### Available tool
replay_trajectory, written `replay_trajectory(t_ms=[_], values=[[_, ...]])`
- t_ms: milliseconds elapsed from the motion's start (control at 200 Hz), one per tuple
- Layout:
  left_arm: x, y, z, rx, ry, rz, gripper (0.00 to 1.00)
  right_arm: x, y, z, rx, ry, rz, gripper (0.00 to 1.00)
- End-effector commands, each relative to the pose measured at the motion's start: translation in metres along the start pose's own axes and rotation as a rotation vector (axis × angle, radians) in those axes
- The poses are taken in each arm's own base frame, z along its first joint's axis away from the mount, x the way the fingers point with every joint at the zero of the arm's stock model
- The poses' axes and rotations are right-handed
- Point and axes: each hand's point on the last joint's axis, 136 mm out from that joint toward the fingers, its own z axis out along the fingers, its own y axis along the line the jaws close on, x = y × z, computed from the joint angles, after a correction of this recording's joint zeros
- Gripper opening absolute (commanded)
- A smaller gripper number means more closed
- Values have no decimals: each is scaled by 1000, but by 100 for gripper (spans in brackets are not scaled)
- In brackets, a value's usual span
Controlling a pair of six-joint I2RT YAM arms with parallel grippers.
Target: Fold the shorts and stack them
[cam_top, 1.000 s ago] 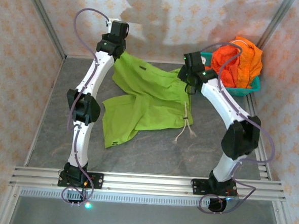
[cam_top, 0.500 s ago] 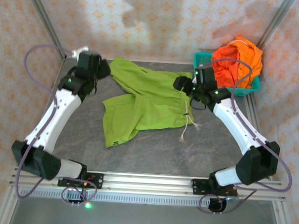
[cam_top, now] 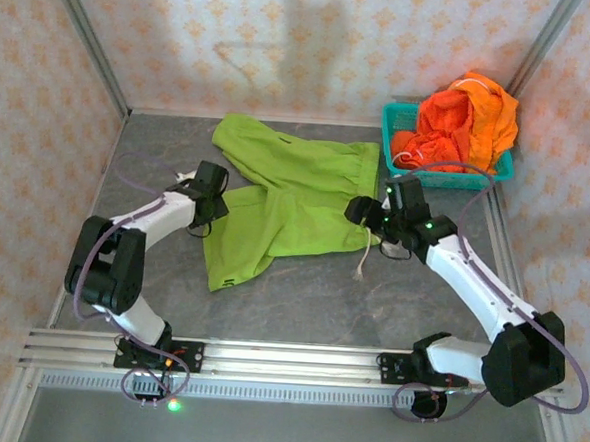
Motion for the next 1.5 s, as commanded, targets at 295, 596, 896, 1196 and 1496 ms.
replay_trajectory(t_ms=[295,596,896,1196,1496], values=[[-19,-24,24,22,-19,-17,23,22,-34,3,83,-9,12,82],[-88,-37,-41,16,-175,17,0,34,-55,11,147,2,19,82],[-147,-21,-72,-12,-230,-36,1,39,-71,11,208,-4,9,82],[-164,1,-49,128,-189,-204,82,45,-55,14,120,31,40,81],[-55,49,-67,120,-125,-267,92,47,-10,48,88,91,-122,76]])
